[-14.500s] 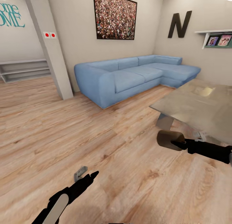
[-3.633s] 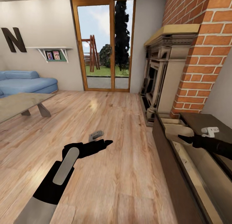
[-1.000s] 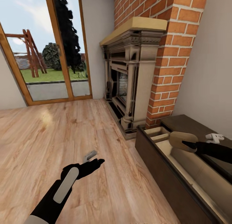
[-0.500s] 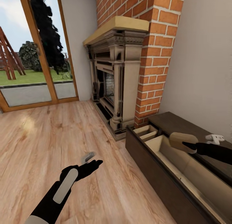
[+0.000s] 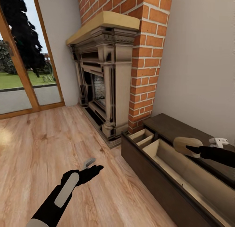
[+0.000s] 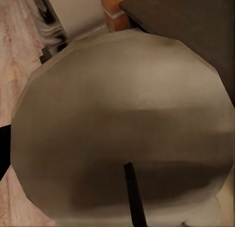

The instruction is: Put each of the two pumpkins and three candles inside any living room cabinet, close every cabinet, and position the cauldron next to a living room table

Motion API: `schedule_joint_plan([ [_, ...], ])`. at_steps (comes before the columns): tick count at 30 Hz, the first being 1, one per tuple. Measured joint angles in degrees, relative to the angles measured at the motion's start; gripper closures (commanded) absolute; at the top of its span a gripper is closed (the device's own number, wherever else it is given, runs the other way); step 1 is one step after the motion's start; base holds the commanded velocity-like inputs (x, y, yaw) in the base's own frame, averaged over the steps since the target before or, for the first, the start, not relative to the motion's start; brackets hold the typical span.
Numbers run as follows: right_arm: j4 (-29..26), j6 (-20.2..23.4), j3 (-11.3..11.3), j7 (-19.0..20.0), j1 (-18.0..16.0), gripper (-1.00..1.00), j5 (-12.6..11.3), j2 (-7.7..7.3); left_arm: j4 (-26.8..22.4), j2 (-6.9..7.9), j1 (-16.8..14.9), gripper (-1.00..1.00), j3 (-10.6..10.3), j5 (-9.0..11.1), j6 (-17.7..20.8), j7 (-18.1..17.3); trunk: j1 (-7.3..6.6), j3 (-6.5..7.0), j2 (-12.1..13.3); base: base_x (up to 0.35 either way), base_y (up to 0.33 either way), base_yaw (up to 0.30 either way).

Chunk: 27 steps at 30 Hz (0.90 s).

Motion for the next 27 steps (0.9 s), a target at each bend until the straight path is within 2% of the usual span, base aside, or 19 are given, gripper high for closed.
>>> schedule_joint_plan([
  [3,0.1,0.0,0.0,0.0,0.1,1.00,0.1,0.08,2.2,0.19,0.4,-1.00,0.3,0.0,-0.2,0.0,0.02,0.00,0.0,0.132,0.098,-0.278],
  [5,0.3,0.0,0.1,-0.1,0.6,1.00,0.3,0.15,3.8,1.04,1.6,-1.00,0.6,0.0,-1.0,0.1,0.02,-0.01,0.0,0.057,0.043,-0.278],
  [6,0.6,0.1,0.1,-0.1,1.1,1.00,0.5,0.23,4.5,1.83,2.5,-1.00,0.6,0.0,-2.0,0.3,0.03,-0.01,0.0,0.018,0.014,-0.278],
  [7,0.9,0.1,0.1,-0.2,1.7,1.00,0.9,0.45,5.2,2.80,4.3,-1.00,0.8,0.1,-4.8,0.5,0.03,-0.02,0.0,0.015,0.011,-0.278],
  [9,1.0,0.1,0.1,-0.1,1.9,1.00,0.8,0.61,5.5,3.16,5.4,-1.00,0.8,0.2,-6.5,0.5,0.03,0.00,0.0,0.008,0.006,-0.278],
  [15,1.3,0.0,0.2,-0.2,2.3,1.00,1.1,0.87,5.0,3.89,7.7,-1.00,0.9,0.2,-8.2,0.0,0.03,0.00,0.0,0.002,0.001,-0.278],
  [19,4.1,0.1,0.3,-0.2,2.3,1.00,1.3,0.96,2.7,5.03,9.8,-1.00,1.0,0.2,-8.6,-0.3,0.03,-0.01,0.0,0.000,0.000,-0.278],
  [23,6.3,0.0,0.4,-0.3,2.3,1.00,3.1,1.09,1.9,5.64,10.9,-1.00,1.0,0.3,-9.7,-0.2,0.03,0.00,0.0,0.000,0.000,-0.278],
  [27,7.2,0.1,0.4,-0.4,2.3,1.00,4.0,1.53,1.8,5.79,11.2,-1.00,1.0,0.3,-10.1,-0.1,0.03,0.00,0.0,0.000,0.000,-0.278],
])
